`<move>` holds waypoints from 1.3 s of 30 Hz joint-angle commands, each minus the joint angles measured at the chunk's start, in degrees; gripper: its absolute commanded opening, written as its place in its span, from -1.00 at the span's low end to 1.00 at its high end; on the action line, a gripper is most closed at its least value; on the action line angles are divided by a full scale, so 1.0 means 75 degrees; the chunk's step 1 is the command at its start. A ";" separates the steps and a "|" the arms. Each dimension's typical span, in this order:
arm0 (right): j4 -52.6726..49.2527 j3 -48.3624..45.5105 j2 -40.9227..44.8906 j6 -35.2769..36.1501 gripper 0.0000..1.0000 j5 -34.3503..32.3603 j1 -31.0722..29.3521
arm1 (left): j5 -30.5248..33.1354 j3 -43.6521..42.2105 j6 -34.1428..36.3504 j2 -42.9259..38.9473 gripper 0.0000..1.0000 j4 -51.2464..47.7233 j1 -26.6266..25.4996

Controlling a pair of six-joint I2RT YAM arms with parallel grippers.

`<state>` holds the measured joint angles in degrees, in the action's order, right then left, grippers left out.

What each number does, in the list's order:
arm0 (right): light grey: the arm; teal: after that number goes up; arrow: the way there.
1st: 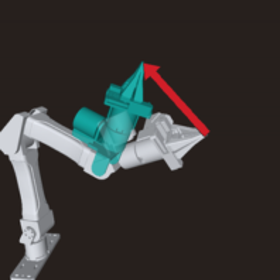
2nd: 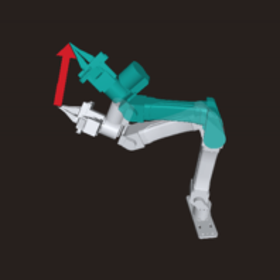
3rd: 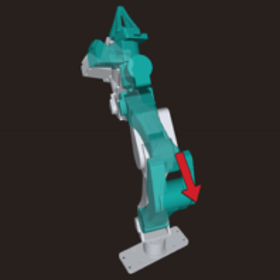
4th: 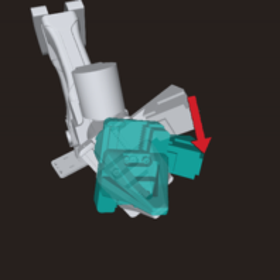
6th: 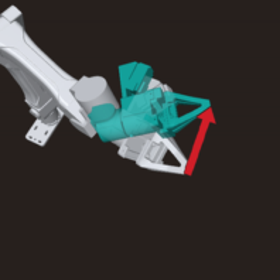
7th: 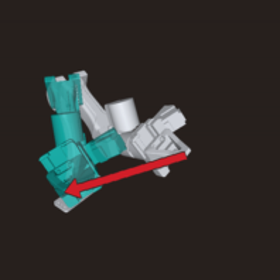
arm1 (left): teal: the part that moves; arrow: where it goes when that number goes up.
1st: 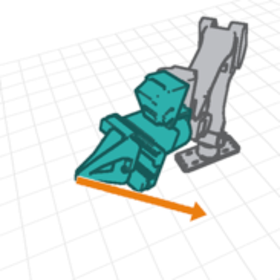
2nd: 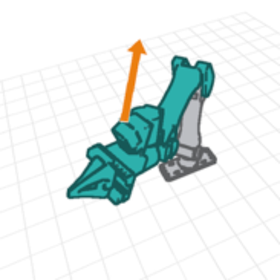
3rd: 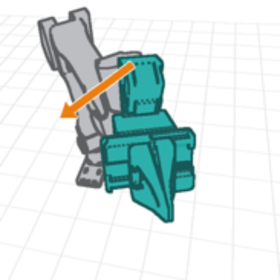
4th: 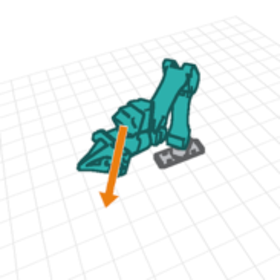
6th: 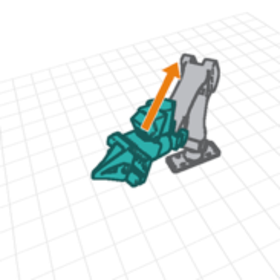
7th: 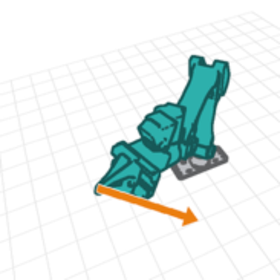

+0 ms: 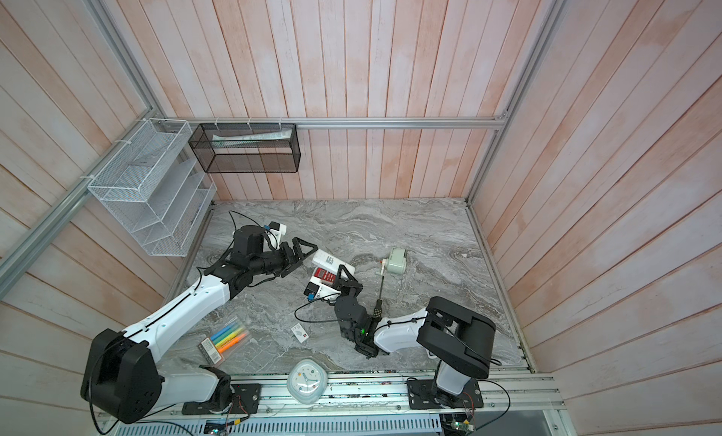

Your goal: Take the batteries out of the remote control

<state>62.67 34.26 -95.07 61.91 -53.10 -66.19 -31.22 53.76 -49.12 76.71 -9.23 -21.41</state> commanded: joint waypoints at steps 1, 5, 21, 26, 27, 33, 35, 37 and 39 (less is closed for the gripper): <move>0.1241 -0.0093 -0.0207 0.0932 -0.81 -0.0262 -0.0077 | -0.0302 -0.0157 0.0141 0.0200 0.99 0.0346 0.0076; 0.1437 -0.0040 -0.0329 0.1195 -0.81 -0.0189 -0.0139 | -0.0642 -0.0288 0.0018 0.0392 0.91 0.0796 0.0106; 0.1464 0.0018 -0.0484 0.1167 -0.81 -0.0089 -0.0163 | -0.1590 -0.0324 -0.0458 0.0823 0.47 0.1401 -0.0013; 0.1475 0.0071 -0.0577 0.1144 -0.81 -0.0057 -0.0174 | -0.1763 -0.0369 -0.0586 0.0948 0.28 0.1534 -0.0120; 0.1486 0.0065 -0.0600 0.1151 -0.81 -0.0057 -0.0174 | -0.1777 -0.0371 -0.0587 0.0968 0.25 0.1536 -0.0153; 0.1627 0.0090 -0.0672 0.1200 -0.81 -0.0057 -0.0174 | -0.1790 -0.0457 -0.0563 0.1051 0.11 0.1539 -0.0263; 0.1651 0.0115 -0.0684 0.1221 -0.81 -0.0057 -0.0174 | -0.1800 -0.0517 -0.0609 0.1078 0.06 0.1620 -0.0263; 0.1650 0.0154 -0.0701 0.1235 -0.81 -0.0057 -0.0174 | -0.1843 -0.0568 -0.0654 0.1101 -0.01 0.1730 -0.0268; 0.1729 0.0157 -0.0725 0.1295 -0.81 -0.0045 -0.0174 | -0.1860 -0.0602 -0.0680 0.1104 -0.05 0.1827 -0.0265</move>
<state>72.01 34.02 -99.79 71.13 -53.47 -67.11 -44.16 50.22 -54.24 84.23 2.17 -23.31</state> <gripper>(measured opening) 0.180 0.479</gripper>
